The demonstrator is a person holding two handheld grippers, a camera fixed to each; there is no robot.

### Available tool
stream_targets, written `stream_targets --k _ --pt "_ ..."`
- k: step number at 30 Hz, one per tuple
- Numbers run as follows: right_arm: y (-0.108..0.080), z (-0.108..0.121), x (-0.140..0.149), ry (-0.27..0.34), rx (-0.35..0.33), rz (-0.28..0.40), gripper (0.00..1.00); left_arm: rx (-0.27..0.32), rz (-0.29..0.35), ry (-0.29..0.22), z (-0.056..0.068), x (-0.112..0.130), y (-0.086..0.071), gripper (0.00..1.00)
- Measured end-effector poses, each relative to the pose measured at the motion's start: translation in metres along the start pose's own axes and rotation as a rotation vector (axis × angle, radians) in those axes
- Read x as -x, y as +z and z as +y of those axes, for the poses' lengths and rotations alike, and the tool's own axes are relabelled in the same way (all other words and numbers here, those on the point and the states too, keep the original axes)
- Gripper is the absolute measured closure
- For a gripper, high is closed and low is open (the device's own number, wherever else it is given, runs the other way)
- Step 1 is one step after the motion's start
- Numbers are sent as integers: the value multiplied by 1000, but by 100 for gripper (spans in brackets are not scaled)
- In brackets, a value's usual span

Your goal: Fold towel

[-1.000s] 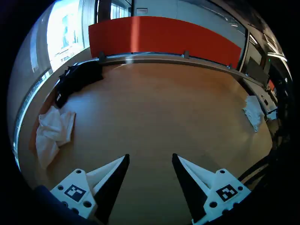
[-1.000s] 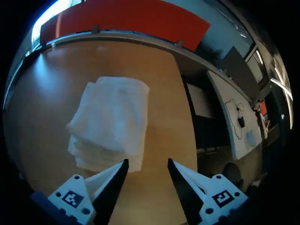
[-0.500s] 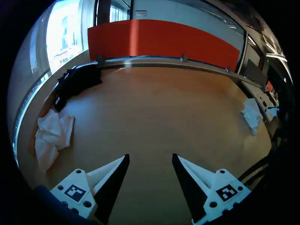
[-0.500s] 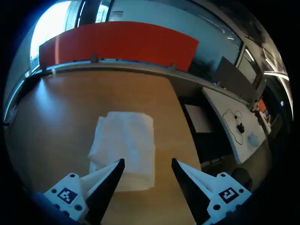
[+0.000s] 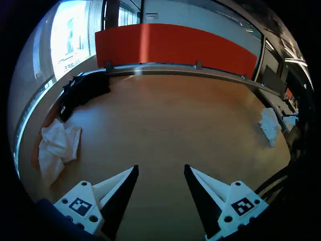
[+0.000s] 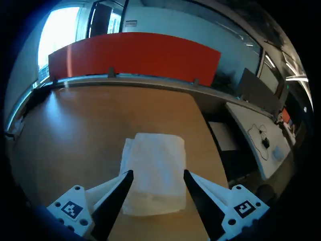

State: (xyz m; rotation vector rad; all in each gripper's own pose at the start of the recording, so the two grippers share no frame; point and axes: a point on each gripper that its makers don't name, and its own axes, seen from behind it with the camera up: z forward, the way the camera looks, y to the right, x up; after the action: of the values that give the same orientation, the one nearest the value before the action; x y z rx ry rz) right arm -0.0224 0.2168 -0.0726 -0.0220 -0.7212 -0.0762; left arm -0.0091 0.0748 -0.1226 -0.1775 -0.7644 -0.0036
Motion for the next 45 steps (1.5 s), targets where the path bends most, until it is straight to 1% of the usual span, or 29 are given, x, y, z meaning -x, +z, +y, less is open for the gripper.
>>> stream_targets --k 12,16,19,23,26,29,33,34,38,41,43,45 --pt "17 -37 9 -51 -66 -32 5 -10 -2 -7 -2 4 -4 16" --pt "21 -48 15 -84 -85 -47 8 -13 -3 -10 -3 5 -4 16" --pt "24 -55 21 -112 -96 -60 13 -15 -4 -12 -4 6 -4 16" --pt "27 -62 26 -129 -112 -76 22 -17 -6 -15 -5 8 -5 17" --pt "29 -62 28 -127 -117 -85 29 -18 -8 -17 -5 9 -5 17" --pt "30 -62 32 -132 -122 -95 34 -18 -8 -18 -5 10 -5 17" --pt "32 -63 37 -146 -121 -105 36 -17 -10 -18 -3 11 -5 16" --pt "32 -63 37 -148 -121 -107 39 -16 -10 -18 -3 11 -4 16" --pt "33 -63 38 -153 -118 -107 59 -15 -11 -16 -2 11 -4 16" --pt "33 -63 38 -155 -118 -108 70 -14 -11 -16 -2 11 -4 17" --pt "34 -64 38 -154 -123 -112 73 -14 -11 -15 -3 11 -4 17" --pt "34 -65 39 -154 -127 -114 75 -14 -11 -15 -3 10 -4 16"
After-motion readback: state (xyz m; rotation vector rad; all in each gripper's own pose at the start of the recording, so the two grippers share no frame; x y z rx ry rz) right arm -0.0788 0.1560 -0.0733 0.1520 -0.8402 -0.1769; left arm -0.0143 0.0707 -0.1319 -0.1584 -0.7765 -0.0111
